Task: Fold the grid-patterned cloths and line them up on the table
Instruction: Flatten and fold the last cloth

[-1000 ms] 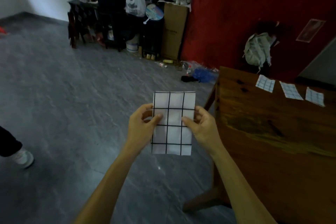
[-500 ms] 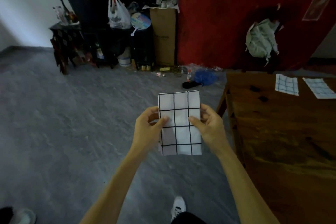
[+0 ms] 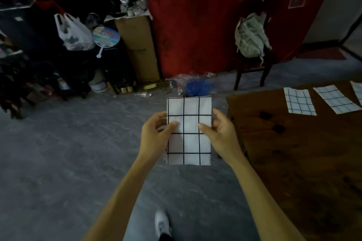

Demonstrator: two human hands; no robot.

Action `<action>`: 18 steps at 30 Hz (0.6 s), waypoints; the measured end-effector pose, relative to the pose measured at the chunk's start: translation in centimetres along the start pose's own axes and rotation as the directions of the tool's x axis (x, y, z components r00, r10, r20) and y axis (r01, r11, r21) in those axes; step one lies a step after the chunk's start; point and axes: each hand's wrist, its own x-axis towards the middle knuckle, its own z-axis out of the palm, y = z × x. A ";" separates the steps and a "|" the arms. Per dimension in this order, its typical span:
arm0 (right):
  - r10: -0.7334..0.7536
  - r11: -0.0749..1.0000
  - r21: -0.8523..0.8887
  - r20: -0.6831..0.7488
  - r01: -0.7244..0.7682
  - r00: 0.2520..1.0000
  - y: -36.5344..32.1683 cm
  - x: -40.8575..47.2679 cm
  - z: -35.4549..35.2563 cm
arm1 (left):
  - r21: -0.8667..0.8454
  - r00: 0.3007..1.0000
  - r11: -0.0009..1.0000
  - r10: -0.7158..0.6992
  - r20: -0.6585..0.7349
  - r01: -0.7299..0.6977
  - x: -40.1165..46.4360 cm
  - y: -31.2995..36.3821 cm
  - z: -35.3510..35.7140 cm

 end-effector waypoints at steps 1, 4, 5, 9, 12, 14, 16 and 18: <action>0.011 1.000 -0.008 -0.017 -0.012 1.000 0.2 1.6 0.2 | -0.007 1.000 1.000 0.003 0.014 -0.003 1.9 -0.4 0.2; 0.015 0.999 -0.049 -0.072 -0.018 0.997 0.8 6.7 1.1 | -0.029 0.998 0.999 0.021 0.065 -0.020 8.2 -1.5 0.5; 0.012 0.998 -0.064 -0.091 -0.018 0.996 0.8 8.6 1.5 | -0.039 0.996 0.999 0.036 0.081 -0.033 10.4 -1.9 0.6; 0.007 0.994 -0.107 -0.205 -0.029 0.979 0.4 15.8 3.6 | -0.058 0.976 0.992 0.125 0.176 -0.116 19.1 -2.8 0.5; 0.024 0.991 -0.121 -0.273 -0.059 0.962 -0.9 20.9 5.0 | -0.065 0.958 0.985 0.173 0.229 -0.162 25.6 -2.8 0.4; 0.012 0.990 -0.133 -0.296 -0.054 0.955 -1.7 24.2 5.5 | -0.070 0.947 0.979 0.201 0.250 -0.189 29.9 -2.5 0.8; 0.023 0.989 -0.128 -0.330 -0.069 0.944 -2.2 27.2 5.6 | -0.080 0.939 0.980 0.199 0.281 -0.183 33.5 -2.3 1.4; 0.032 0.989 -0.122 -0.368 -0.082 0.929 -2.0 29.7 5.6 | -0.079 0.934 0.982 0.187 0.306 -0.171 36.5 -2.5 2.2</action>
